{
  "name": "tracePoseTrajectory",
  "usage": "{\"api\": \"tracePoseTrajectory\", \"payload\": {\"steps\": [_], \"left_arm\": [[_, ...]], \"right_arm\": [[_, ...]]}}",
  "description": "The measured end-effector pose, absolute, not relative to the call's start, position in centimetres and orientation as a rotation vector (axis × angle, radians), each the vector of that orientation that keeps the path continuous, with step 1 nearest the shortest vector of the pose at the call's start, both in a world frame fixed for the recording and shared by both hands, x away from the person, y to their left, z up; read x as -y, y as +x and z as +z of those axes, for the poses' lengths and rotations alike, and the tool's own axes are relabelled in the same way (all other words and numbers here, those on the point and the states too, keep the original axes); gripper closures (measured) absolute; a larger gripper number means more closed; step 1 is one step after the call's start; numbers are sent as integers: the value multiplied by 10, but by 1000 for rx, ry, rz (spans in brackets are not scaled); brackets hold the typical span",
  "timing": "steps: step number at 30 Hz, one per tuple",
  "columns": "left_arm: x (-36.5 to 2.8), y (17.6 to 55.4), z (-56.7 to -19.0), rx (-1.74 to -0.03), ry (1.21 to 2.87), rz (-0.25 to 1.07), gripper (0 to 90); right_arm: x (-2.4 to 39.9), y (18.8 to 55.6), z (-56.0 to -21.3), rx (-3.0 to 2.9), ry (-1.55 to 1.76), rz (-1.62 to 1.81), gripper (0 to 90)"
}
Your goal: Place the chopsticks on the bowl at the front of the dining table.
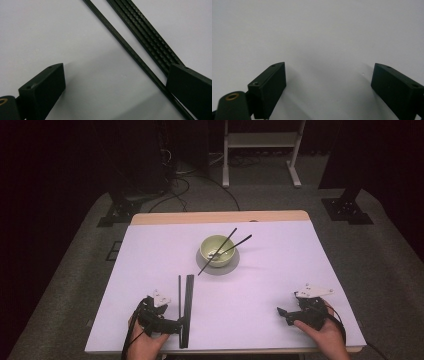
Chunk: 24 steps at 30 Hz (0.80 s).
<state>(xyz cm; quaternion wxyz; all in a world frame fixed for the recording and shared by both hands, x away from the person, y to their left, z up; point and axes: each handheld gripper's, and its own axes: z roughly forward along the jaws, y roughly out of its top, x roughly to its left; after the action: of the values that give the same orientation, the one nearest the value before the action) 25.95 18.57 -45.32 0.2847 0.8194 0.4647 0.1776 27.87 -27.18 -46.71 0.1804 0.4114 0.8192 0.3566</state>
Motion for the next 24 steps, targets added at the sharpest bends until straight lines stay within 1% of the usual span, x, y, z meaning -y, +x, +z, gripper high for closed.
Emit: {"api": "tracePoseTrajectory", "payload": {"steps": [24], "left_arm": [[-206, 255, -452, -1292, 2184, 509, 12]], "right_arm": [[272, 279, -467, -2314, 1163, 1007, 112]]}}
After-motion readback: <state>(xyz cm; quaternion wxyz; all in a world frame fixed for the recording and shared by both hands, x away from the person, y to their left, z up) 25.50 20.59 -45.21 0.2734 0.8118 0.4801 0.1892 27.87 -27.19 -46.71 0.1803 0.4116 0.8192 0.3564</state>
